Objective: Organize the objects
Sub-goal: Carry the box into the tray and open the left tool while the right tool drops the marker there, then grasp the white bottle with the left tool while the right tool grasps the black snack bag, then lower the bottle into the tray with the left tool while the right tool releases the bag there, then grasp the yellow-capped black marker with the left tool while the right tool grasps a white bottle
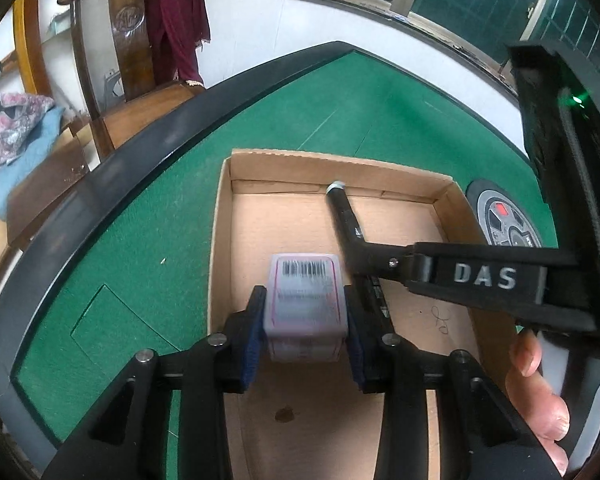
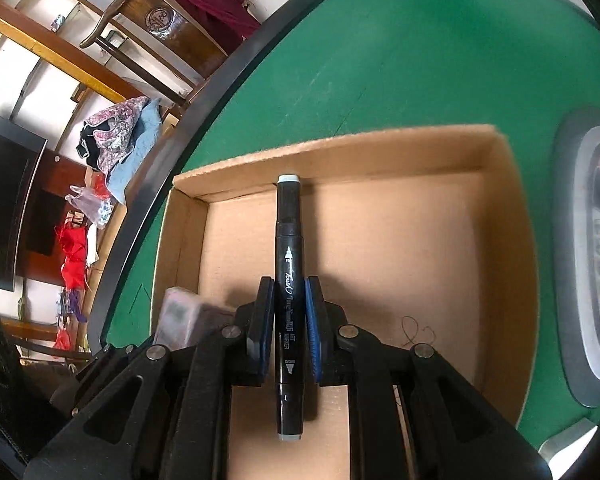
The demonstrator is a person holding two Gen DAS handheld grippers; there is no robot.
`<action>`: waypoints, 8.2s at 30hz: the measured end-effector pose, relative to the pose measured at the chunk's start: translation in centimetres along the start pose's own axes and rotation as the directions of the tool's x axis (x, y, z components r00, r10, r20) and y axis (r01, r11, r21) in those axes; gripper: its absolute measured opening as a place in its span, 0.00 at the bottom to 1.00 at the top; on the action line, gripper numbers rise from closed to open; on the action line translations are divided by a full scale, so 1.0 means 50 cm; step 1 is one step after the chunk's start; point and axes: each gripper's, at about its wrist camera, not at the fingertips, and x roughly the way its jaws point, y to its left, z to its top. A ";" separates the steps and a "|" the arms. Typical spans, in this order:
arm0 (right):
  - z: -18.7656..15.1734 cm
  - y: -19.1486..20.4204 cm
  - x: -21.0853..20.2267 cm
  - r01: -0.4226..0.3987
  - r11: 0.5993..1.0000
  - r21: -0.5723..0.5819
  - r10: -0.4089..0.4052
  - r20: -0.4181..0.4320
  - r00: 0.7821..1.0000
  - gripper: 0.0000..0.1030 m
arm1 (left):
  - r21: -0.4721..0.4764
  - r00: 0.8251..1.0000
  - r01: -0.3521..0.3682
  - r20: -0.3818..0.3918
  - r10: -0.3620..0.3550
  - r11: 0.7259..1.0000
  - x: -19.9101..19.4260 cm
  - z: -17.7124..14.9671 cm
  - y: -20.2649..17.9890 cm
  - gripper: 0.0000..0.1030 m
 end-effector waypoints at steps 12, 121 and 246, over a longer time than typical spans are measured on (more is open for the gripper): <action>-0.072 -0.012 -0.111 -0.076 0.996 -0.048 0.079 0.066 0.995 0.13 | -0.007 0.994 0.067 0.083 -0.066 0.998 -0.091 -0.063 -0.024 0.42; -0.461 -0.235 -0.474 0.269 0.962 -0.038 -0.232 0.401 0.886 0.22 | 0.121 0.965 0.015 0.257 -0.046 0.993 -0.257 -0.275 -0.268 0.29; -0.473 -0.536 -0.510 0.253 0.904 0.345 -0.371 0.340 0.864 0.31 | 0.470 0.966 0.197 0.055 -0.251 0.861 -0.142 -0.340 -0.565 0.12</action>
